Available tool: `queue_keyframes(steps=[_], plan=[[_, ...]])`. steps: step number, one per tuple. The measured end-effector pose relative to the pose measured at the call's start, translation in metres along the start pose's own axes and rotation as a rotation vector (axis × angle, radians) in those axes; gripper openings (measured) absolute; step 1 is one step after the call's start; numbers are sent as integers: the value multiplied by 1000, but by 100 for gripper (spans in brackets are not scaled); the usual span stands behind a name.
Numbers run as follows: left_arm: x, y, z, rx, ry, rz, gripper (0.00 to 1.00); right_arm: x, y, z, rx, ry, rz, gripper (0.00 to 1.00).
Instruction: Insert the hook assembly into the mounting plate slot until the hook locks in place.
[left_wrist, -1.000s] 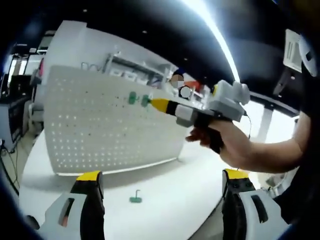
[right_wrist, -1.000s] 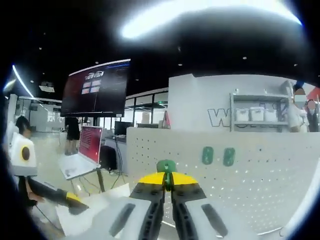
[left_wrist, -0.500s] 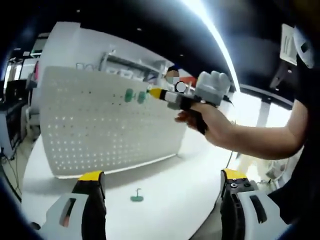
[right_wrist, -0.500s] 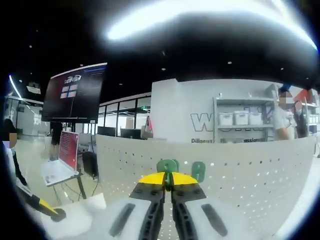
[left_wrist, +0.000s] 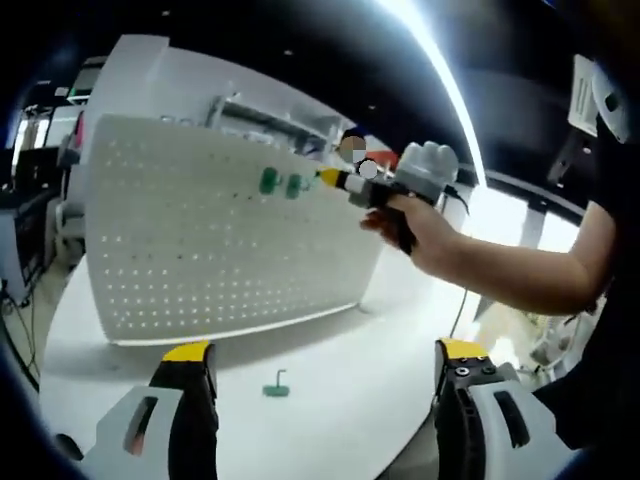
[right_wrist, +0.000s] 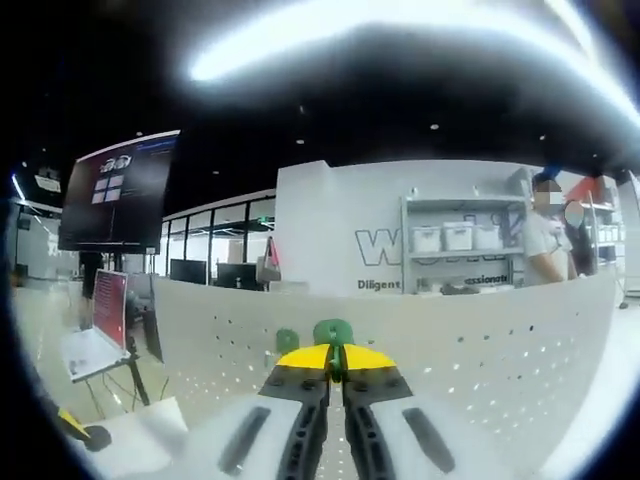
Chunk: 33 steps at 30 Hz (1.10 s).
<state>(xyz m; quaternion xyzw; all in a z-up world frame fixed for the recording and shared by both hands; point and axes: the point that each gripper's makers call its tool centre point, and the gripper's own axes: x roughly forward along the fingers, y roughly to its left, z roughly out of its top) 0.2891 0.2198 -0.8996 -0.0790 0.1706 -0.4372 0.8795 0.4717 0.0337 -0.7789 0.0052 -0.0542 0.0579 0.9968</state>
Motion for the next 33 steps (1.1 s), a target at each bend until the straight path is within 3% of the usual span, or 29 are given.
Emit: queue_keyframes(steps=[16,24,33], plan=[[-1,12,-7,-20,21,19,89,17,-43,-18,43,30,-112,1],[0,15,-13,-35,33,26,88,22,-44,-25,72,34,-126,1],[1,16,-9,-35,24,27,86,25,-42,-29,60,34,-143,1]])
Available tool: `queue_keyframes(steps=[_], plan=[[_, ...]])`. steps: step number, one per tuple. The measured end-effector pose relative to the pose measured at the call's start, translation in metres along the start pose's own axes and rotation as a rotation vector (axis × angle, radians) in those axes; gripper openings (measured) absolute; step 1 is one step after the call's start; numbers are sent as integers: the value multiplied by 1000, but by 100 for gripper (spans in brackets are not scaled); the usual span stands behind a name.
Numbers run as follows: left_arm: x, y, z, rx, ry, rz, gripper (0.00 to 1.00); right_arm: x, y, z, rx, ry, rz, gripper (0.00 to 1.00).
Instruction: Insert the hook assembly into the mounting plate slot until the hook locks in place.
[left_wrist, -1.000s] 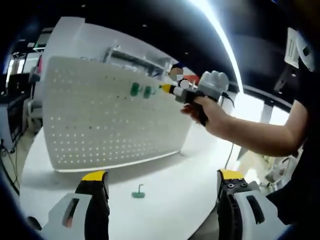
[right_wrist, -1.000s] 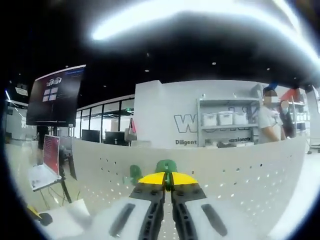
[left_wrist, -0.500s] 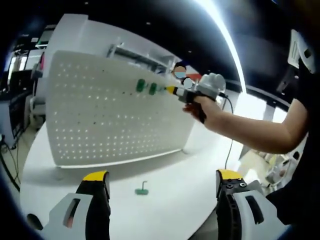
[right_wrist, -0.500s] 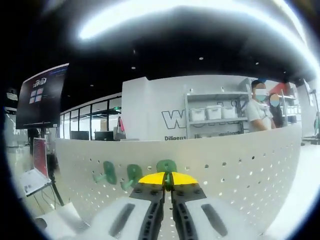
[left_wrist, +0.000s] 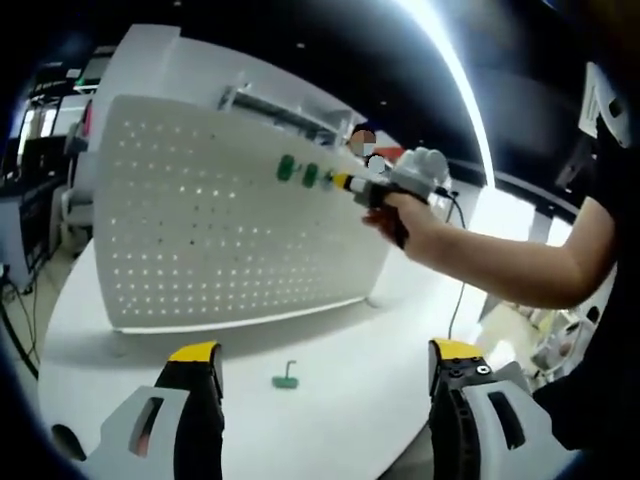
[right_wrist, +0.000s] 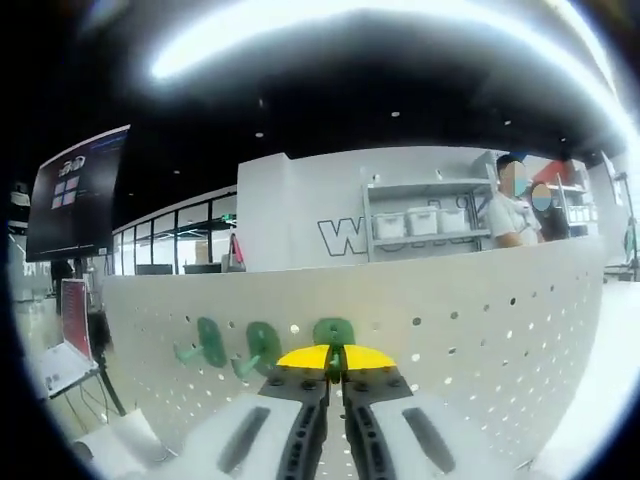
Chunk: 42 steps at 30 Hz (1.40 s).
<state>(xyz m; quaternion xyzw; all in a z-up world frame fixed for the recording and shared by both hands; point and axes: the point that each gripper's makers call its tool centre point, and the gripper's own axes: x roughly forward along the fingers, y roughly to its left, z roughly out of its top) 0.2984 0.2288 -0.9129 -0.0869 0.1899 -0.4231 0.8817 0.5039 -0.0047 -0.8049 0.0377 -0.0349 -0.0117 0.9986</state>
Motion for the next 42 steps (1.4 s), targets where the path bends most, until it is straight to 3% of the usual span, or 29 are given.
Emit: queue_keyframes(steps=[18,25,30,36,42], plan=[[-4,2,0,-7,-5,10,85,2,0,-4,-38,42,-33,3],[-4,-5,1,4,-6,-3,86,-2,-2,10,-44,31,-34,9],[-5,-9,2,-8,-10,-14,87,-12,-3,29,-39,-12,-26,15],[-9,-10,-2,-7,-3,-9,87,-28,-16,28,-34,-9,-37,18],[-12,-8,-10,-27,2,4,87,-50,-15,20,-20,8,-6,18]])
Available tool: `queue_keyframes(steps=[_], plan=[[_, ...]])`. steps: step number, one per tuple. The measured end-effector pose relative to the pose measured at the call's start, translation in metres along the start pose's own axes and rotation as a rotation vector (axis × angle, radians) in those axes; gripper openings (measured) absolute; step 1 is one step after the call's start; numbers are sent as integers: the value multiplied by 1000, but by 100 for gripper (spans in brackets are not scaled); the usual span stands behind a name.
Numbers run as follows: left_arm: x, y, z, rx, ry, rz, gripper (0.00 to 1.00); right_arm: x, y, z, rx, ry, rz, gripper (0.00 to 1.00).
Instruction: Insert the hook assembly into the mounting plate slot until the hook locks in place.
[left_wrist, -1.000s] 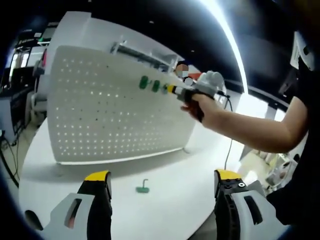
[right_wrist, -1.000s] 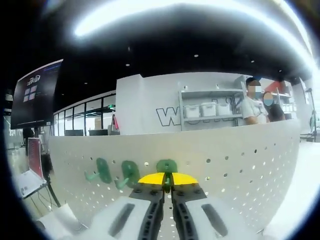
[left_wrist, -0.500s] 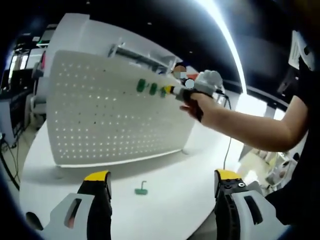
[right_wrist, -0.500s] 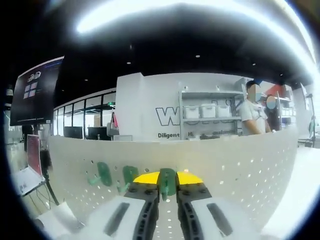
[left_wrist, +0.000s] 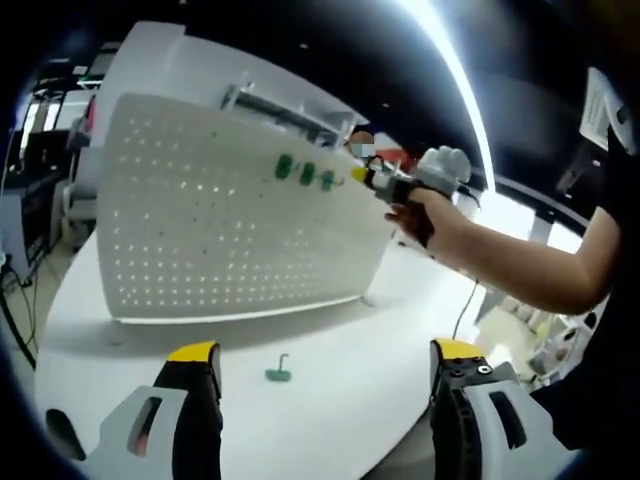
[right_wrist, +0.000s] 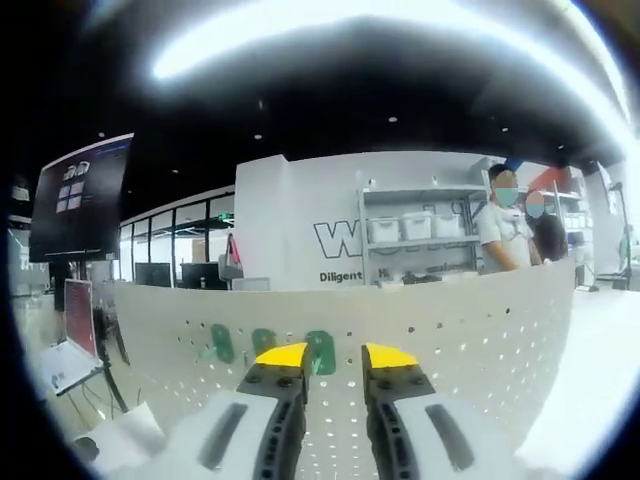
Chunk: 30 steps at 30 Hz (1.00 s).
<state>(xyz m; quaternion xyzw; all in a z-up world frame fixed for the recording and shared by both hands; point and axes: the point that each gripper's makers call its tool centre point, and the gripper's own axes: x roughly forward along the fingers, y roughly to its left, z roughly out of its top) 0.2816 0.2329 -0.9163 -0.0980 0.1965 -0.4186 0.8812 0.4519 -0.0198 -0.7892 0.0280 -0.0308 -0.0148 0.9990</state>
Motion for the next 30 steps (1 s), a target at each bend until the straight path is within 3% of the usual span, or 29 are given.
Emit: queue_keyframes(steps=[4,8,9,17,20,26,30], plan=[[-1,0,-7,-2,18,6,88,-15,-2,-9,-9,19,9,19],[-1,2,-13,-17,27,13,88,-31,-1,-30,-28,70,39,21],[-1,1,-13,-23,24,11,88,-39,3,-48,-51,126,69,21],[-3,4,-15,-27,28,25,88,-77,15,-104,-118,278,173,25],[-5,5,-16,-26,31,29,88,-96,20,-129,-108,371,239,25],[-9,5,-21,-43,42,35,89,-123,5,-147,-90,425,225,27],[-10,4,-29,-48,59,40,89,-139,-11,-155,-54,450,177,28]])
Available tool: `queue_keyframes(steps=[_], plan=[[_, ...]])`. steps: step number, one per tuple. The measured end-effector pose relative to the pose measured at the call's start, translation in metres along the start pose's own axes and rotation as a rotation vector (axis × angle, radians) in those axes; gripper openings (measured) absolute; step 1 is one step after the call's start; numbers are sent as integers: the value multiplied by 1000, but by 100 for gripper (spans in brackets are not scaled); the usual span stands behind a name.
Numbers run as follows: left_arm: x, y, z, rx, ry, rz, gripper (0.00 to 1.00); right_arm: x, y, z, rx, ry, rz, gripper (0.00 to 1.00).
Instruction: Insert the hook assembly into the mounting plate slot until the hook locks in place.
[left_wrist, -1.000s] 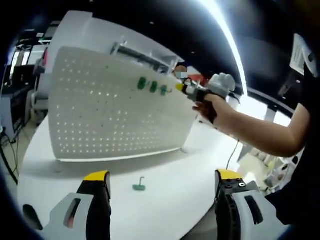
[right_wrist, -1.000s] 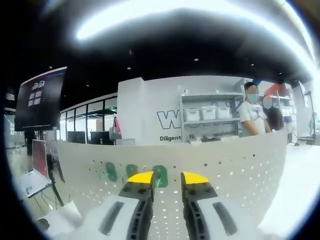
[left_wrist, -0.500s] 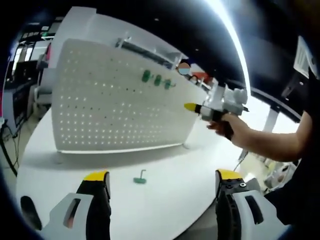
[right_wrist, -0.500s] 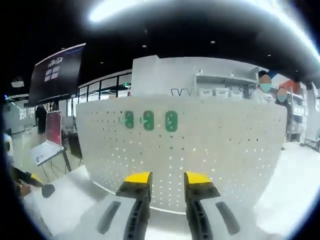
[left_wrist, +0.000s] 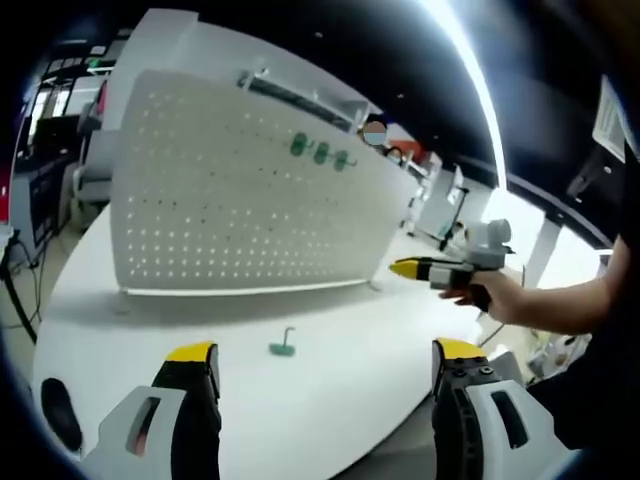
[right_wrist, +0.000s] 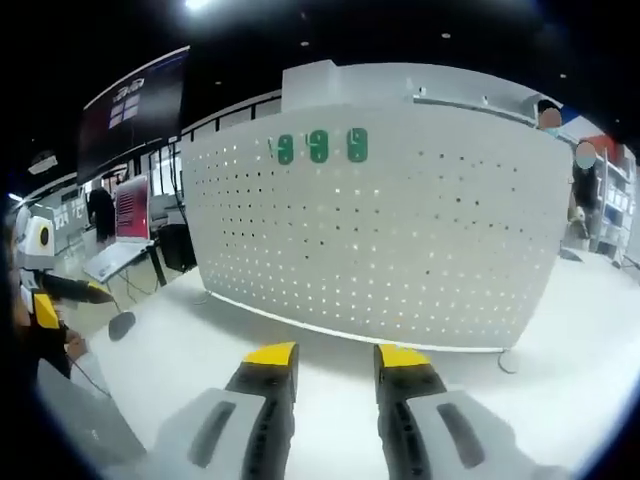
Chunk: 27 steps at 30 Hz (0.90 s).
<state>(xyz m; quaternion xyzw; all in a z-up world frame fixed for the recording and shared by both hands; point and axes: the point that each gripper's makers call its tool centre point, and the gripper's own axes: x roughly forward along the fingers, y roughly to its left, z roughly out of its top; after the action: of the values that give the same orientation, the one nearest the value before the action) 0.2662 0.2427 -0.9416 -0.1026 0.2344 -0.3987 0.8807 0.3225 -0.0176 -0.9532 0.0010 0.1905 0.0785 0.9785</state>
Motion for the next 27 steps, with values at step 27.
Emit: queue_keyframes(steps=[27], plan=[[1,-4,-35,17,95,32,89,-63,24,-88,9,179,2,37]])
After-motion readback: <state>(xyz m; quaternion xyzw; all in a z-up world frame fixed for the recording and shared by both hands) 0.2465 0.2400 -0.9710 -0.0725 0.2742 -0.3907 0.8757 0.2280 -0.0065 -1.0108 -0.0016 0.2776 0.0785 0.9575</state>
